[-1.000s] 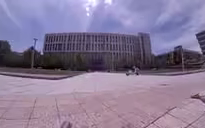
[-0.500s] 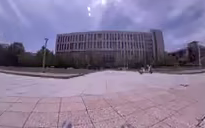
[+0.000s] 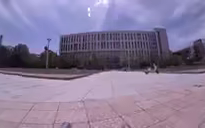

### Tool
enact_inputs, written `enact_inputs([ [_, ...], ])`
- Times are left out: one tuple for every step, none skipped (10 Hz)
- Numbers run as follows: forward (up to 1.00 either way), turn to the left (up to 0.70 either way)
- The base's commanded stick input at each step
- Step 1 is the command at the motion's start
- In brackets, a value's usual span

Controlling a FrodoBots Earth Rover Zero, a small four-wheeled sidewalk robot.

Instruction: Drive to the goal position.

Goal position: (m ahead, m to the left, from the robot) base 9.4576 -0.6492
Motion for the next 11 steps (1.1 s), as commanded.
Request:
enact_inputs([
  [0.7,0.0],
  [0.7,-0.01],
  [0.7,-0.15],
  [0.7,-0.34],
  [0.7,-0.34],
  [0.7,-0.21],
  [0.7,0.0],
  [0.7,0.0],
  [0.7,0.0],
  [0.7,0.0],
  [0.7,0.0],
])
